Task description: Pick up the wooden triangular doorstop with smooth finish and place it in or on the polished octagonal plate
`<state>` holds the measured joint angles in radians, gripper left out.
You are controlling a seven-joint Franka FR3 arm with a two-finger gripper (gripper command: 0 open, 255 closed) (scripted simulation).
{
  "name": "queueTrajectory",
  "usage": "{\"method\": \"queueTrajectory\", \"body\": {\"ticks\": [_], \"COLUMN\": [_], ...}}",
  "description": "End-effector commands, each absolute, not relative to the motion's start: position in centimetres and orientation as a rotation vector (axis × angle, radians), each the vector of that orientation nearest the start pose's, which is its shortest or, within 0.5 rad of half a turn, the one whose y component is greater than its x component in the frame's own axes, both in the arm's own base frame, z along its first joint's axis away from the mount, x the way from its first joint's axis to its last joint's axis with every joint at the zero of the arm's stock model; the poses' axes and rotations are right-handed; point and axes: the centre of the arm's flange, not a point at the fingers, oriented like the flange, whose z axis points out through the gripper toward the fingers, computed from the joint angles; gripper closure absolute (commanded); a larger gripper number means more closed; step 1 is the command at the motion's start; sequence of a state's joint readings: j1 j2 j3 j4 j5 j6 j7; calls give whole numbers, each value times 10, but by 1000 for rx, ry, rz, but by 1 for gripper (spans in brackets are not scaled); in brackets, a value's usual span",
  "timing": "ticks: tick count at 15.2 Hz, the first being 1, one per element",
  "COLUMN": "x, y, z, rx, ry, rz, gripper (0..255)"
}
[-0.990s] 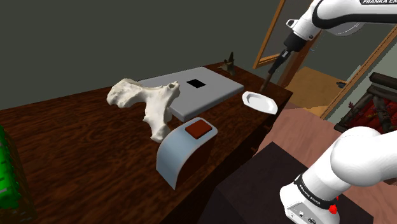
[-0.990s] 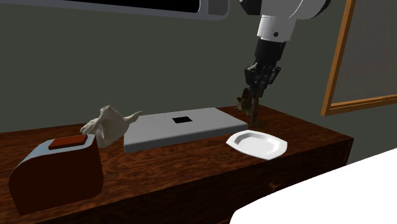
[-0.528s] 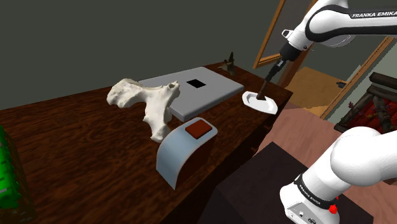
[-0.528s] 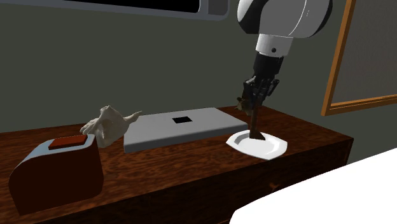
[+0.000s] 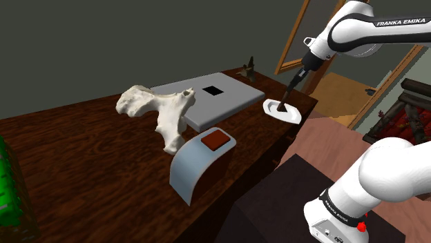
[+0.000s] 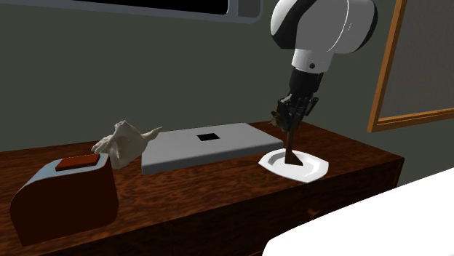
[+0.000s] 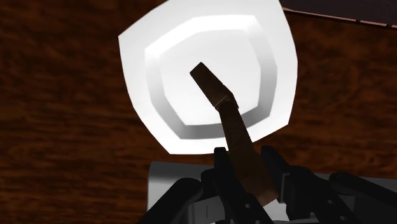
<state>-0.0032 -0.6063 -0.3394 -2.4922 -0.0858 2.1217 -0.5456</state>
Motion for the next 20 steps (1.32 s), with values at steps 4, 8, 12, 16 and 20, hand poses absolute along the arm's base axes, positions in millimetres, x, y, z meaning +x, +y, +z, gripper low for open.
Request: {"method": "queueTrajectory", "body": {"ticks": [4,8,12,16,20], "x": [368,368,356,356,356], "y": [-146,-146,-148,-148,-148], "z": [501,501,550,550,550], "rx": [-3072,-3072,-3072,-3072,-3072], "ry": [-428,-428,-428,-428,-428], "rz": [-372,-372,-372,-372,-372], "gripper": [0,0,0,0,0]}}
